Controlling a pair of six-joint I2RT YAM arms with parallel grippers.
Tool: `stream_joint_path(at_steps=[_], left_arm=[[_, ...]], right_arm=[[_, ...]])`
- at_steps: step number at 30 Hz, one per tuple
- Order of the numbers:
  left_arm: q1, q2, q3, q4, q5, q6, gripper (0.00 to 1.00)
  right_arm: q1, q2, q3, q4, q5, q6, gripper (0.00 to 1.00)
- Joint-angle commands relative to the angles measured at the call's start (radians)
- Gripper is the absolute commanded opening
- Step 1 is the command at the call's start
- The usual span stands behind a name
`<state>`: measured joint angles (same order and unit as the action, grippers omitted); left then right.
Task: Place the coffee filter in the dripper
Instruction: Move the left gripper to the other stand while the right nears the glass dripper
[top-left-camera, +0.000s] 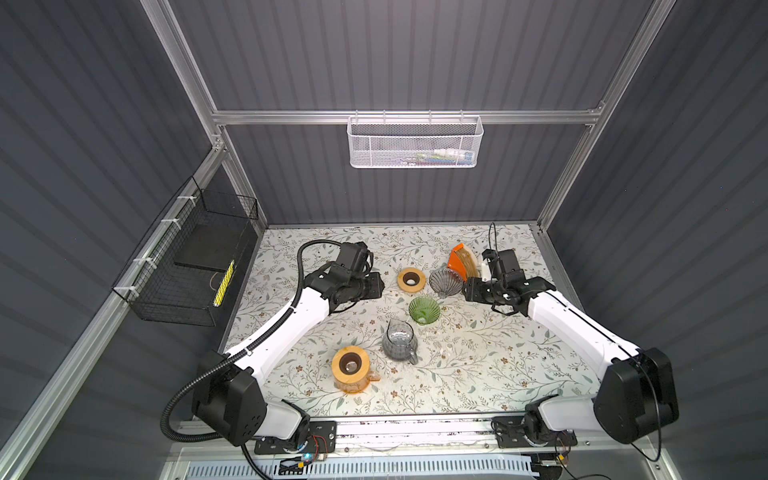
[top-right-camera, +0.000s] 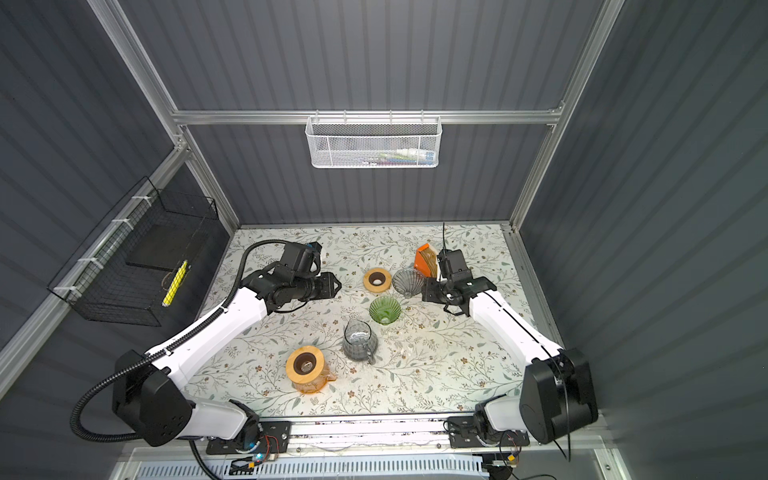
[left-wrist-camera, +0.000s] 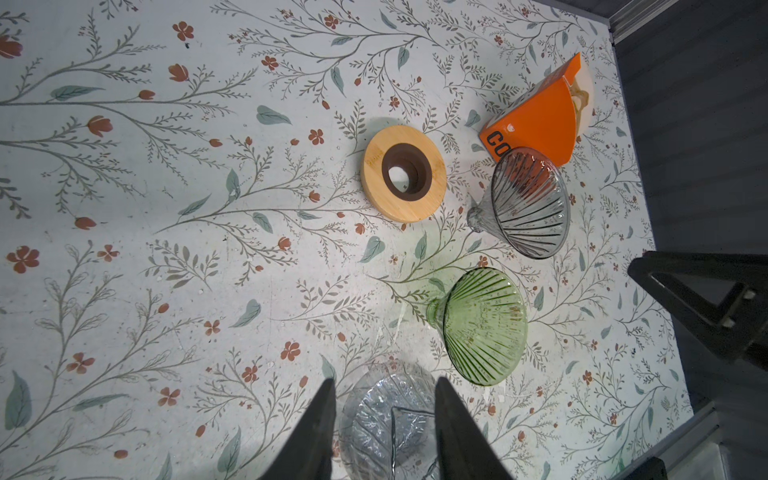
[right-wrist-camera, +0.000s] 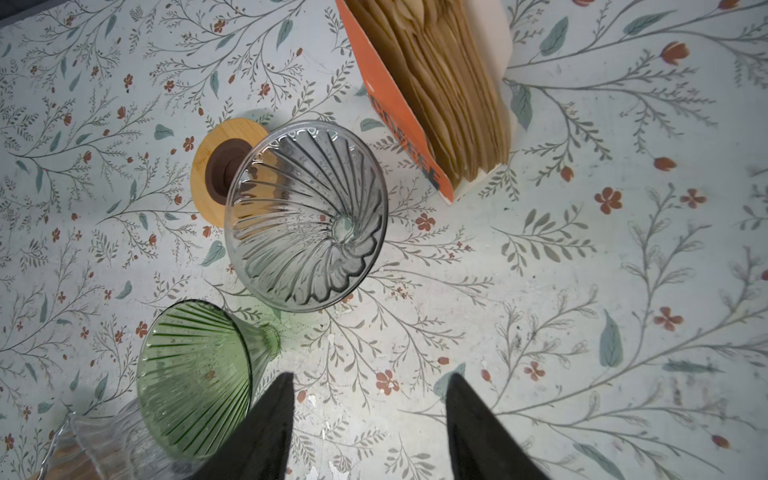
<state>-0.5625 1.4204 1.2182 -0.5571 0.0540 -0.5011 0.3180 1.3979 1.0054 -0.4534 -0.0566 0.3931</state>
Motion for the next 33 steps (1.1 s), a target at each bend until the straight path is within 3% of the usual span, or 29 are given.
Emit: stream_joint_path(at_steps=[1, 12, 33], left_arm=[[-0.004, 0.003, 0.007, 0.021, 0.026, 0.001, 0.4], [-0.004, -0.015, -0.005, 0.002, -0.008, 0.009, 0.4], [-0.004, -0.031, -0.008, -0.026, -0.038, 0.049, 0.4]], right_arm=[[-0.014, 0.052, 0.01, 0.047, -0.015, 0.019, 0.59], [-0.019, 0.227, 0.118, 0.087, -0.036, 0.036, 0.52], [-0.019, 0.342, 0.173, 0.132, -0.063, 0.113, 0.42]])
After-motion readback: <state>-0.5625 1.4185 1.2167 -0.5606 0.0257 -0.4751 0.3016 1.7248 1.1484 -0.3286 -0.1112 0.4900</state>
